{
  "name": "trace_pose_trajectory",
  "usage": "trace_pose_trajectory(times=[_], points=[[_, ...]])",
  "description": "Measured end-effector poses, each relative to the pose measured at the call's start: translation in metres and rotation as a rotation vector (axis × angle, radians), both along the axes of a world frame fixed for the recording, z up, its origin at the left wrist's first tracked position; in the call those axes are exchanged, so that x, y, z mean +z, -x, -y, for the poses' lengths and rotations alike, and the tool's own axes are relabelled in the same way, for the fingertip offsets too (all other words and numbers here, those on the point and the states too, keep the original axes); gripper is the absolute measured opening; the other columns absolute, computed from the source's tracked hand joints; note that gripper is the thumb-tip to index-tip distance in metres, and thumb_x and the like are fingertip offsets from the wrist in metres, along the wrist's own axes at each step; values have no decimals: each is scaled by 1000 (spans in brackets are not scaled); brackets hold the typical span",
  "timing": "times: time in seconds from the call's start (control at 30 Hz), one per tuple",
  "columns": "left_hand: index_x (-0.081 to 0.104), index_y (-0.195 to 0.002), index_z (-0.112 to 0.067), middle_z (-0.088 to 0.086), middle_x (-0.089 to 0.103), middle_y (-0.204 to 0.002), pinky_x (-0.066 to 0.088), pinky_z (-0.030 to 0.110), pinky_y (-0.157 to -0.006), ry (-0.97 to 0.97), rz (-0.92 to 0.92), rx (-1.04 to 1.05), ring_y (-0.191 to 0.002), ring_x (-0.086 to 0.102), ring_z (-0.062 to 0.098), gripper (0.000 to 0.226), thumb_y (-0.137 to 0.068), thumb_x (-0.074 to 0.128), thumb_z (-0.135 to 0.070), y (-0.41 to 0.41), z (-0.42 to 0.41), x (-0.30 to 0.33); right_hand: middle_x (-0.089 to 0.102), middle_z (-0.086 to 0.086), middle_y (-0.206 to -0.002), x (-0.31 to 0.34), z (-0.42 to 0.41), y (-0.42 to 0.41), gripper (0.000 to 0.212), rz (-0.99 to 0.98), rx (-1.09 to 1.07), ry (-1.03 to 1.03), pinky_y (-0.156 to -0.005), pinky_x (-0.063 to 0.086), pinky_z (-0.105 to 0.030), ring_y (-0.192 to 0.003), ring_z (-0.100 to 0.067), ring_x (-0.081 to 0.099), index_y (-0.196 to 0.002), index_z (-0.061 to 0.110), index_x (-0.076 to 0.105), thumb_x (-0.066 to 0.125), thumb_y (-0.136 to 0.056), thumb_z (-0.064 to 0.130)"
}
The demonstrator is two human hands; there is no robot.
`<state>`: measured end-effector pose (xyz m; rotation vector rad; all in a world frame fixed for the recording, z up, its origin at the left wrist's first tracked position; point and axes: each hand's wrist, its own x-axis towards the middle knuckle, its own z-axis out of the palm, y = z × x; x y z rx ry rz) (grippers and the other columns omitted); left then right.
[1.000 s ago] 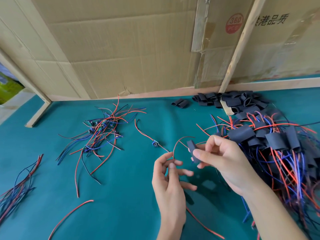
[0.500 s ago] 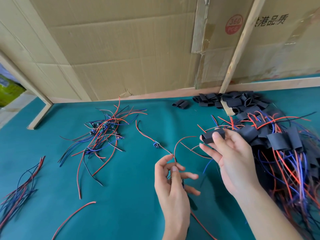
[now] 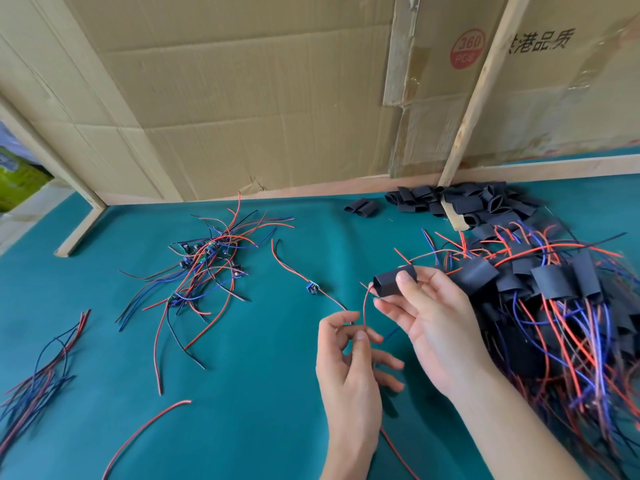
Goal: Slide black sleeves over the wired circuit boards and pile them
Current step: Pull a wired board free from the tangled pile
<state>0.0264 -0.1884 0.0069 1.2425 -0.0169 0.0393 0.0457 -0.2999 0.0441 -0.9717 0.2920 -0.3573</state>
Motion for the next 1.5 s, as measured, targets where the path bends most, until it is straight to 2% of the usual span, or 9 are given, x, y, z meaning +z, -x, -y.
trace_pose_trajectory(times=[0.1, 0.2, 0.43, 0.6, 0.77, 1.0, 1.17, 1.33, 1.5], points=[[59, -101, -28, 8, 65, -85, 49, 29, -41, -29, -4, -17, -55, 66, 30, 37, -104, 42, 5, -1, 0, 0, 69, -11, -90, -2, -4, 1, 17, -1, 22, 7, -74, 62, -34, -75, -27, 69, -114, 7, 61, 65, -97, 3], [58, -100, -30, 7, 67, -85, 50, 30, -41, -40, 0, -20, -55, 66, 29, 39, -104, 42, 6, -1, 0, 0, 72, -7, -89, -3, -4, 3, 33, 11, -5, 215, -74, 63, -34, -75, -24, 74, -124, 14, 60, 70, -95, 2], [57, -98, -32, 7, 67, -86, 50, 31, -42, -39, 19, 12, -58, 67, 27, 41, -105, 41, 6, 0, -1, -1, 69, -12, -101, -3, 4, 1, 24, 32, -213, 243, -75, 61, -34, -82, -21, 74, -115, 13, 59, 67, -97, -1], [57, -99, -36, 3, 63, -83, 49, 30, -40, -11, 28, 77, -57, 66, 26, 47, -106, 38, 6, -1, -1, -3, 72, 7, -104, -9, 9, 2, 27, 53, -463, 710, -77, 57, -18, -84, -13, 78, -109, 26, 54, 68, -97, 6], [57, -99, -37, 3, 62, -82, 49, 30, -40, 4, 30, 81, -57, 66, 27, 47, -106, 38, 5, -1, -1, -3, 70, 2, -101, -13, 7, -1, 27, 60, -446, 562, -82, 62, -41, -86, -19, 78, -101, 29, 53, 67, -99, 6], [56, -99, -36, 1, 62, -81, 49, 30, -41, -13, 37, 49, -57, 67, 27, 46, -106, 37, 6, -1, 0, -3, 66, -20, -107, -7, 0, -4, 15, 93, -286, 324, -78, 63, -34, -87, -21, 76, -104, 11, 55, 66, -98, 1], [55, -100, -34, 4, 64, -81, 49, 30, -42, -15, 32, 15, -56, 67, 29, 45, -105, 38, 7, 0, 0, -1, 68, -9, -93, -7, -7, -1, 32, 47, -53, 60, -78, 61, -36, -78, -28, 72, -122, 11, 53, 68, -95, 3], [52, -104, -26, 11, 67, -81, 50, 29, -45, 0, -1, 26, -57, 68, 32, 35, -104, 42, 7, 1, 0, -1, 72, 2, -84, -12, -10, 1, 55, -54, 128, 77, -68, 59, -33, -65, -27, 67, -134, 20, 54, 76, -87, 3], [49, -110, -17, 13, 70, -81, 48, 26, -47, -29, 5, 38, -59, 70, 31, 23, -103, 47, 5, 2, -1, 0, 75, 1, -84, -11, -5, 2, 42, -88, 79, 353, -71, 56, -23, -76, -14, 72, -121, 15, 65, 79, -85, -2]])
